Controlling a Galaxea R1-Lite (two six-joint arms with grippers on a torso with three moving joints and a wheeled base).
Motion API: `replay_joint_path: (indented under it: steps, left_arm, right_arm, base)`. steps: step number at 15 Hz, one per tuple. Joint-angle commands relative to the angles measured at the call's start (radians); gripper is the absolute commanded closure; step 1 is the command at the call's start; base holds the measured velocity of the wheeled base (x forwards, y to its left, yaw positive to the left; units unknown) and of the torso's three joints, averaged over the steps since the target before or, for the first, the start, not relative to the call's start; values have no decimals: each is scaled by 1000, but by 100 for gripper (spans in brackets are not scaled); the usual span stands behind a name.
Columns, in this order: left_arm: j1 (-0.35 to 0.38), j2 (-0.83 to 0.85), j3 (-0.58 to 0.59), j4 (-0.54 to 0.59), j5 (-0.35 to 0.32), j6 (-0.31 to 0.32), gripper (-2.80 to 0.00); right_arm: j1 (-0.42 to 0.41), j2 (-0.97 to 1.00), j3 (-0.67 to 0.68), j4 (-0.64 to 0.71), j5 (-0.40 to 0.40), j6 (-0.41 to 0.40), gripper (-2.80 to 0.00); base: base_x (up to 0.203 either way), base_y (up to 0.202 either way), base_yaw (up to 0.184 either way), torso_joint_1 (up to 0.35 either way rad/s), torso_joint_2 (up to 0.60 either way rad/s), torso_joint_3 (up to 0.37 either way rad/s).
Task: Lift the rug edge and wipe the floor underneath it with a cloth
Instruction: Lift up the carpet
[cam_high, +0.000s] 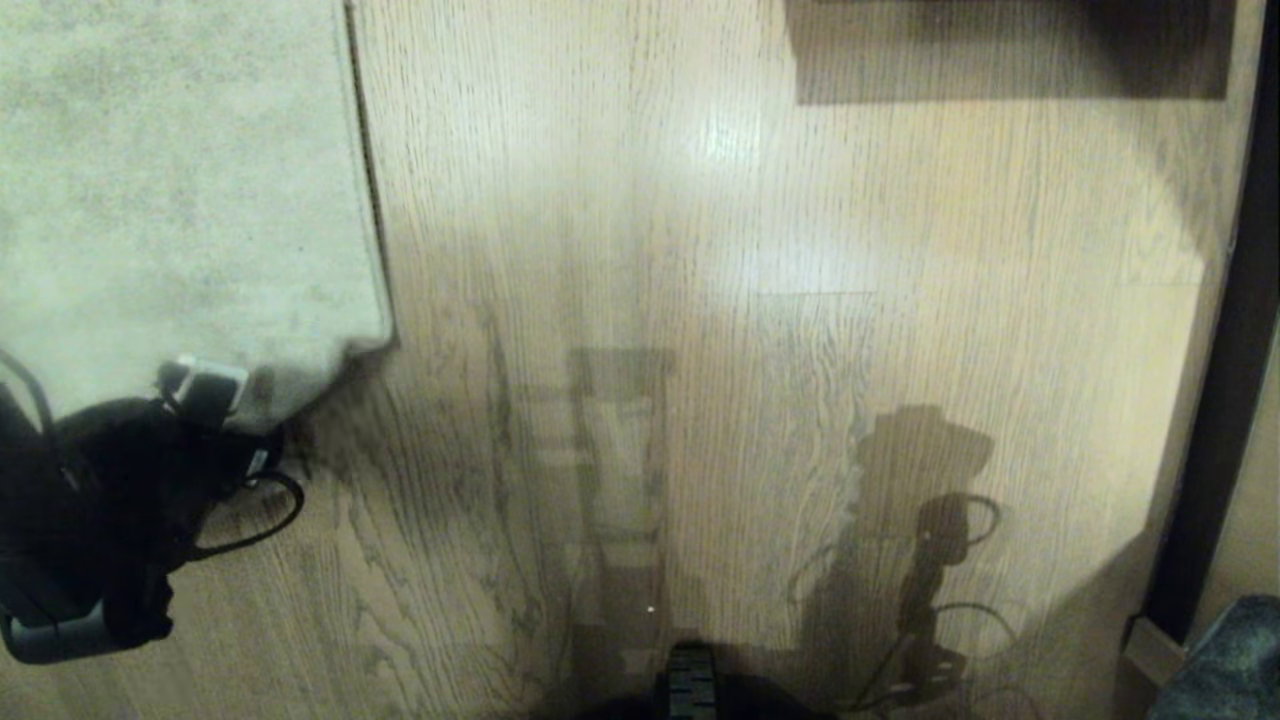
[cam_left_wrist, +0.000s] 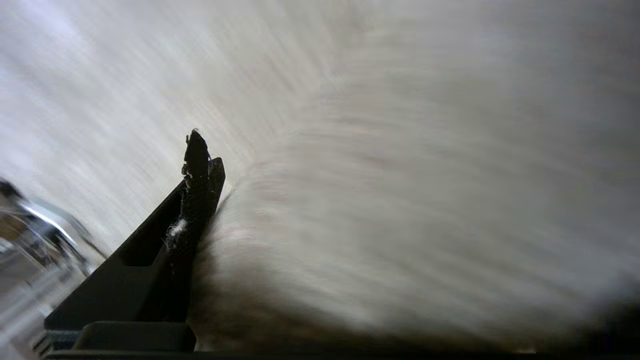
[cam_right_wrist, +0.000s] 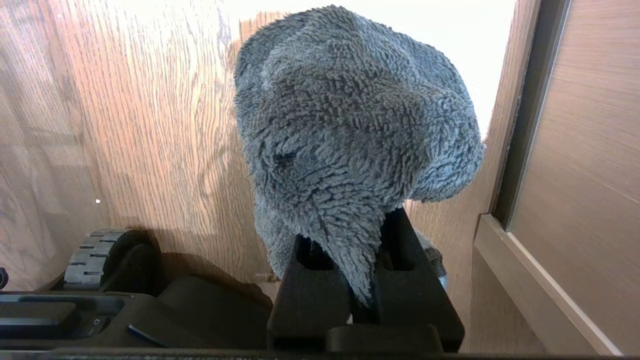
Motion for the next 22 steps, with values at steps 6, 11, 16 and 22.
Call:
replay_joint_path:
  steps: [6, 11, 16, 22]
  left_arm:
    - [-8, -155, -139, 165, -6, -5, -280]
    - [-39, -262, -189, 312, -6, -39, -280]
    - [-61, -315, -263, 409, -6, -115, -280]
    - [-82, -315, -360, 452, -8, -144, -280]
  right_arm:
    - [0, 2, 0, 1, 0, -1, 0]
    - [0, 2, 0, 1, 0, -1, 0]
    - [0, 2, 0, 1, 0, -1, 0]
    - [0, 2, 0, 0, 0, -1, 0]
  base:
    - [0, 0, 0, 0, 0, 0]
    - [0, 0, 0, 0, 0, 0]
    - [0, 0, 0, 0, 0, 0]
    - [0, 0, 0, 0, 0, 0]
